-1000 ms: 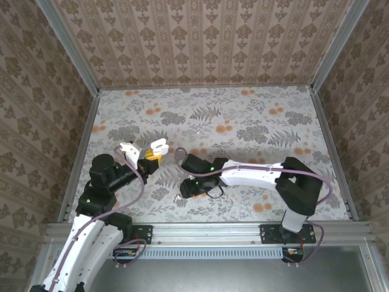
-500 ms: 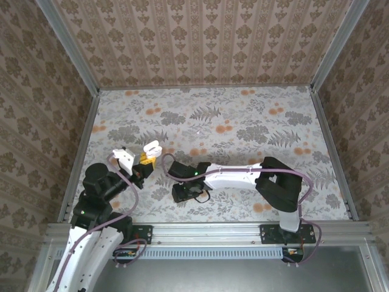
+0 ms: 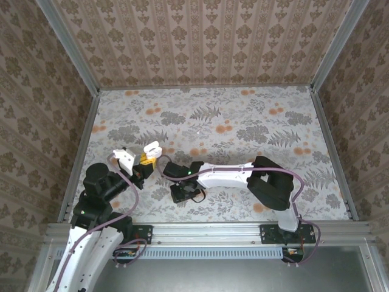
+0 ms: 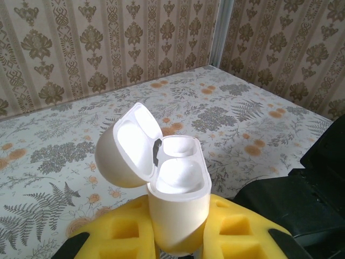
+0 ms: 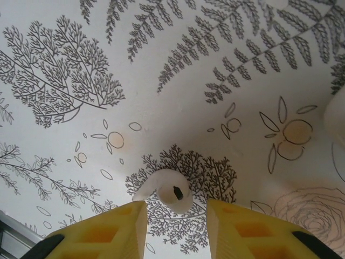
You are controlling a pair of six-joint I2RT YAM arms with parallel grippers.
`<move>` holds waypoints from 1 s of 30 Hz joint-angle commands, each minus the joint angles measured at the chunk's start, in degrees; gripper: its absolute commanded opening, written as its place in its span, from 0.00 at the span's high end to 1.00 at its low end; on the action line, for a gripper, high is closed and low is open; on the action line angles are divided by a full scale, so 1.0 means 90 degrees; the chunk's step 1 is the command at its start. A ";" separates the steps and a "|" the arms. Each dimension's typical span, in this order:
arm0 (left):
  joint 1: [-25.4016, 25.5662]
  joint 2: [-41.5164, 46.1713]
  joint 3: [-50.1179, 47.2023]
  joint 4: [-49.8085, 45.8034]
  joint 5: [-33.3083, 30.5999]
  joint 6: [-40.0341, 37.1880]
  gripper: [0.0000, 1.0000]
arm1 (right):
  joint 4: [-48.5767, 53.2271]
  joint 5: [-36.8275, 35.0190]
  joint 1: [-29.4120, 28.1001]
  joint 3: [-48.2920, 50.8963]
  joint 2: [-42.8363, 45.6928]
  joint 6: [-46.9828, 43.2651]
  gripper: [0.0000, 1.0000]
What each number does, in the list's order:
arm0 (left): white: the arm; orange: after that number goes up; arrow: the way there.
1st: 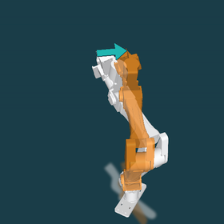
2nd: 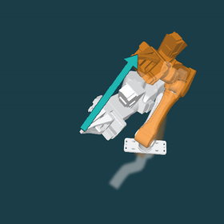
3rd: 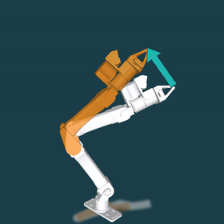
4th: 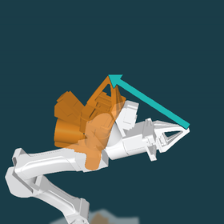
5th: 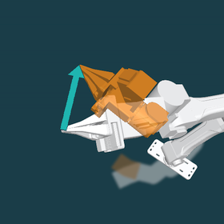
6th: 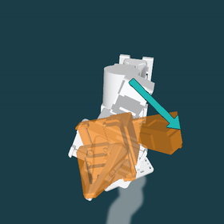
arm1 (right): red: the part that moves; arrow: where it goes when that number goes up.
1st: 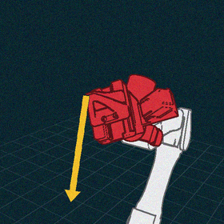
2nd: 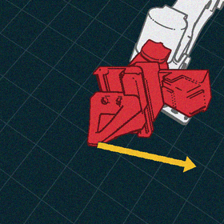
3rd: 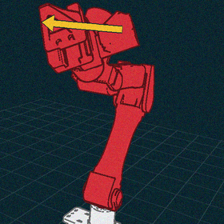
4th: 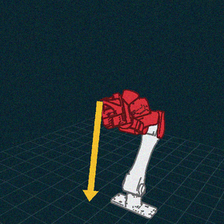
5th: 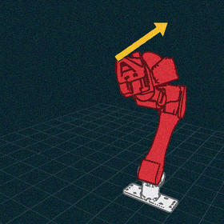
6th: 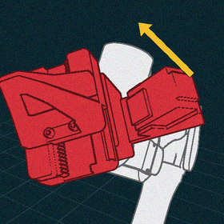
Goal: Insert wireless bluetooth earbuds into charging case
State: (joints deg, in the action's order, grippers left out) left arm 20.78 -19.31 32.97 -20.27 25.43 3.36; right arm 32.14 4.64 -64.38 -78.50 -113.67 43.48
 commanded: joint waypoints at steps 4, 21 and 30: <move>-0.0052 0.0078 -0.0062 0.0085 -0.0081 0.0006 1.00 | 0.0436 -0.0154 -0.0025 -0.0278 -0.0269 -0.0145 0.66; -0.0048 0.0088 -0.0080 0.0096 -0.0121 0.0008 1.00 | 0.0979 -0.0681 0.0214 -0.0395 -0.0275 -0.0730 0.72; -0.0052 0.0092 -0.0074 0.0085 -0.0130 0.0043 1.00 | 0.1378 -0.1190 0.0640 -0.0402 -0.0152 -0.1887 0.81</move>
State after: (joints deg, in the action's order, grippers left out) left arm 20.80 -19.31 32.36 -20.25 24.58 3.36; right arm 40.14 -1.72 -60.05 -81.62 -116.31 31.83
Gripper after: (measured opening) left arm 0.176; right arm 0.197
